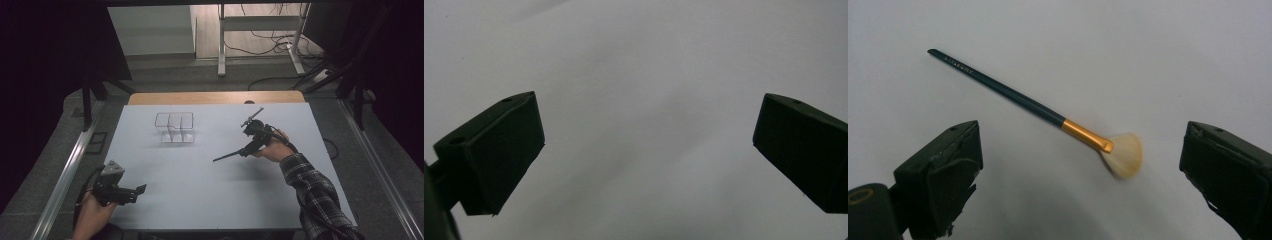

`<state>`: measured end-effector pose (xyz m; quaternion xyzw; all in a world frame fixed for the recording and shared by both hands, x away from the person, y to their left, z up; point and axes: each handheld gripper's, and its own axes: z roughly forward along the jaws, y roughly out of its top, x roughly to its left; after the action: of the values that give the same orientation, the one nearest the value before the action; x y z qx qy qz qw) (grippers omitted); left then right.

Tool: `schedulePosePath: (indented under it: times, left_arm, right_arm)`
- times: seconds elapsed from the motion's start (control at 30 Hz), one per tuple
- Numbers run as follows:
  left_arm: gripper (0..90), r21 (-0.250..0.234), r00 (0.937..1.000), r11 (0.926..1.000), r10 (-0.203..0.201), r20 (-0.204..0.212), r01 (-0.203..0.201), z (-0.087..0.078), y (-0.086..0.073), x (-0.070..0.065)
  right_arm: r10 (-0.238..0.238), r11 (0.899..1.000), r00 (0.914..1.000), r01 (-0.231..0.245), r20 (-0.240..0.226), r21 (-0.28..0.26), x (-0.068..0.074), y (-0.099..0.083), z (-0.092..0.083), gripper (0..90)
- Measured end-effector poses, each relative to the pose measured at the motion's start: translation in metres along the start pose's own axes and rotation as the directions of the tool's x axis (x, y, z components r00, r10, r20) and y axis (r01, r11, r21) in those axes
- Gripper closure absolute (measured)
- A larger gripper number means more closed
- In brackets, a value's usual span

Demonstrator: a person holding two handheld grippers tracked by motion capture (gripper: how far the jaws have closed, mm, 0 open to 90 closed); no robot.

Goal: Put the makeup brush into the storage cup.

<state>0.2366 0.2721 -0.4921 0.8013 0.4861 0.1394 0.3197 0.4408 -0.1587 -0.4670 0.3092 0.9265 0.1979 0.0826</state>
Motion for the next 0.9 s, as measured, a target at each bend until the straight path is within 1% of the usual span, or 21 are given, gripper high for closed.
schedulePosePath:
  times: [0.17, 0.4, 0.53, 0.63, 0.7, 0.8, 0.9]
  left_arm:
    - [0.8, 0.000, 1.0000, 1.0000, 0.000, 0.000, 0.000, 0.000, 0.000, 0.000]
    - [0.8, -0.001, 1.0000, 1.0000, 0.000, 0.001, 0.000, 0.000, 0.000, 0.000]
    - [0.8, -0.001, 1.0000, 1.0000, 0.001, 0.002, -0.001, 0.000, 0.000, 0.000]
    - [0.8, -0.001, 1.0000, 1.0000, 0.002, 0.001, -0.002, 0.000, 0.000, 0.000]
    - [0.8, -0.001, 1.0000, 1.0000, 0.003, 0.001, -0.003, 0.000, 0.000, 0.000]
    - [0.8, -0.001, 1.0000, 1.0000, 0.002, 0.002, -0.002, 0.000, 0.000, 0.000]
    - [0.7, -0.004, 1.0000, 1.0000, -0.004, 0.006, 0.004, 0.000, 0.000, 0.001]
  right_arm:
    - [-0.012, 1.000, 0.9999, 0.012, 0.000, 0.015, 0.002, 0.006, 0.006, 5.6]
    - [-0.044, 0.998, 0.9990, 0.044, -0.009, 0.039, 0.009, 0.019, 0.015, 8.3]
    - [-0.068, 0.997, 0.9977, 0.068, -0.004, 0.048, 0.012, 0.025, 0.018, 9.3]
    - [-0.072, 0.996, 0.9974, 0.072, -0.003, 0.053, 0.013, 0.026, 0.020, 9.5]
    - [-0.073, 0.995, 0.9973, 0.074, -0.004, 0.066, 0.011, 0.026, 0.022, 10.3]
    - [-0.079, 0.994, 0.9969, 0.079, 0.002, 0.076, 0.010, 0.024, 0.026, 11.2]
    - [-0.082, 0.993, 0.9966, 0.082, -0.002, 0.090, 0.008, 0.022, 0.031, 12.0]
